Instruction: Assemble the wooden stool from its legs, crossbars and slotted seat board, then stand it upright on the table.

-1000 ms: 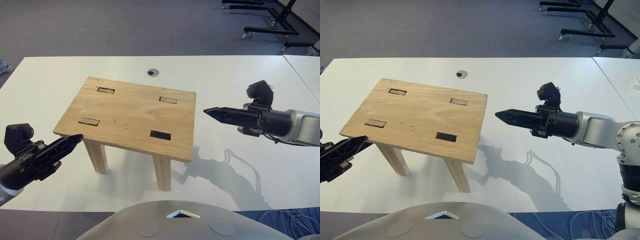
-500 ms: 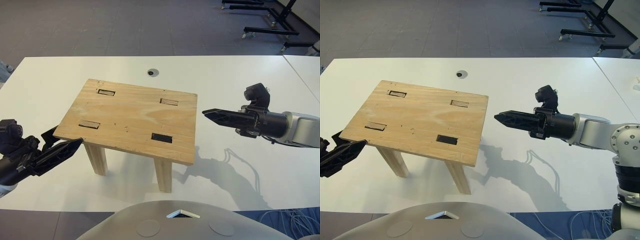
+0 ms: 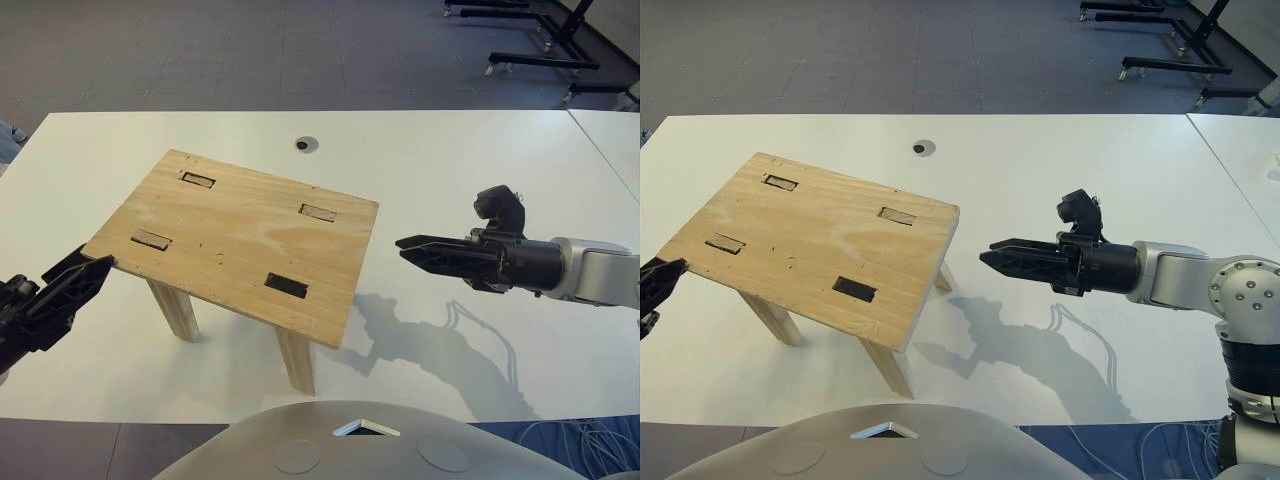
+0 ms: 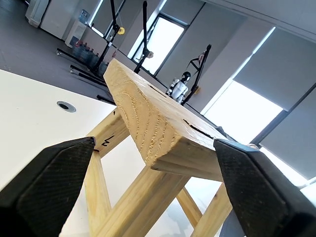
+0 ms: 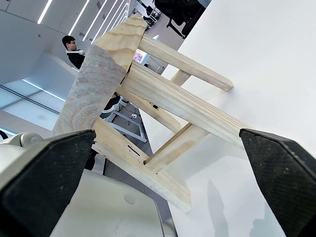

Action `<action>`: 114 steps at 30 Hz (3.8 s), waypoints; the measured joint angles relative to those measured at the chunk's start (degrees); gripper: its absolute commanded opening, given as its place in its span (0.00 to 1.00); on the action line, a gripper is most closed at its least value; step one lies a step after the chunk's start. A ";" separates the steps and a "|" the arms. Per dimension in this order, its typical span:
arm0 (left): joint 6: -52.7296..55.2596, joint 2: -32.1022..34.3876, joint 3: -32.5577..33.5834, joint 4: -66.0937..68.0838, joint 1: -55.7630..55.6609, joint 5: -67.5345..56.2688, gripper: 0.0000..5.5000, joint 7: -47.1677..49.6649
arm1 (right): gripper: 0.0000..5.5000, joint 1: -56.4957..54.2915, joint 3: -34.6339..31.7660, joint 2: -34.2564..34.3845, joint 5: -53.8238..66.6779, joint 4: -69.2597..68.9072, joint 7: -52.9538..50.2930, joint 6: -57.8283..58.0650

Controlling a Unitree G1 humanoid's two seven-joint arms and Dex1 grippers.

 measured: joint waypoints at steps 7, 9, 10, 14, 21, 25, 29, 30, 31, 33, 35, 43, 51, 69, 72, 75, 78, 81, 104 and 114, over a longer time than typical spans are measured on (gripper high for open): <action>-1.35 0.25 8.45 -0.29 -0.05 3.48 0.79 -0.14 | 0.98 0.39 -0.92 0.31 -0.89 -0.34 0.25 -0.19; -2.33 1.03 8.75 -4.06 -0.35 5.96 0.79 -1.37 | 0.98 0.11 -2.46 1.23 -4.12 -0.72 1.91 -2.35; -2.87 1.27 8.67 -5.59 -0.43 7.78 0.79 -1.88 | 0.98 -0.26 -3.49 1.93 -6.16 -0.88 2.53 -3.90; -6.59 2.21 6.80 -6.97 0.50 14.96 0.79 -5.73 | 0.98 -2.38 -4.88 3.91 -22.87 -8.35 10.90 -16.21; -6.81 4.31 3.56 -3.87 0.82 23.91 0.79 -9.77 | 0.98 7.68 4.31 4.92 -54.24 -15.49 26.12 -38.26; -6.84 4.69 0.92 -2.88 -1.33 25.64 0.79 -10.53 | 0.98 6.03 13.04 11.27 -66.29 -11.86 25.22 -45.50; -6.82 5.43 -4.40 -1.63 -5.39 27.53 0.79 -10.62 | 0.98 0.43 22.78 19.44 -78.84 -3.52 22.21 -52.02; -6.82 5.63 -6.19 -1.23 -6.48 28.02 0.79 -10.59 | 0.98 -1.05 24.33 21.13 -81.78 -0.47 21.48 -53.64; -6.81 5.67 -8.19 -1.20 -7.57 28.40 0.79 -10.72 | 0.98 -2.32 26.13 23.27 -84.59 2.31 20.31 -54.68; -6.78 5.96 -11.12 -1.04 -9.59 29.45 0.79 -10.76 | 0.98 -4.07 28.22 26.83 -88.34 7.00 18.48 -56.59; -6.75 6.25 -13.58 -0.70 -11.82 30.02 0.79 -10.65 | 0.98 -6.16 28.22 29.06 -90.22 10.59 16.61 -57.83; -6.87 6.70 -22.60 3.47 -24.67 34.30 0.79 -8.46 | 0.98 -15.23 24.06 34.86 -96.27 25.77 8.77 -62.30; -8.71 0.92 -32.89 7.04 -40.77 38.69 0.79 -3.18 | 0.98 -20.62 20.14 34.97 -98.86 35.81 7.27 -67.77; -16.13 -12.79 -43.76 28.00 -60.64 47.53 0.79 -4.10 | 0.98 -24.93 13.77 30.92 -101.71 46.90 4.12 -75.35; -18.33 -13.93 -44.65 32.05 -62.80 49.47 0.79 -4.99 | 0.98 -25.21 12.52 29.77 -101.71 47.03 4.09 -76.08; -20.37 -15.05 -45.17 36.81 -66.00 51.49 0.79 -5.61 | 0.98 -25.36 11.26 28.60 -101.65 47.07 4.09 -76.60; -21.83 -15.35 -44.59 38.47 -67.44 52.51 0.79 -5.26 | 0.98 -25.47 10.72 29.08 -101.25 46.94 3.41 -77.15; -21.92 -15.28 -42.93 36.22 -65.96 52.69 0.79 -3.44 | 0.98 -25.56 10.33 30.06 -101.12 45.68 2.43 -77.15; -17.49 -12.02 -23.28 8.11 -42.04 43.42 0.79 9.58 | 0.98 -19.54 1.98 31.30 -94.08 32.98 -1.03 -71.70; -26.26 -18.76 -23.28 4.32 -48.82 46.66 0.79 23.99 | 0.98 -20.88 -3.34 35.65 -87.42 22.35 -7.71 -70.06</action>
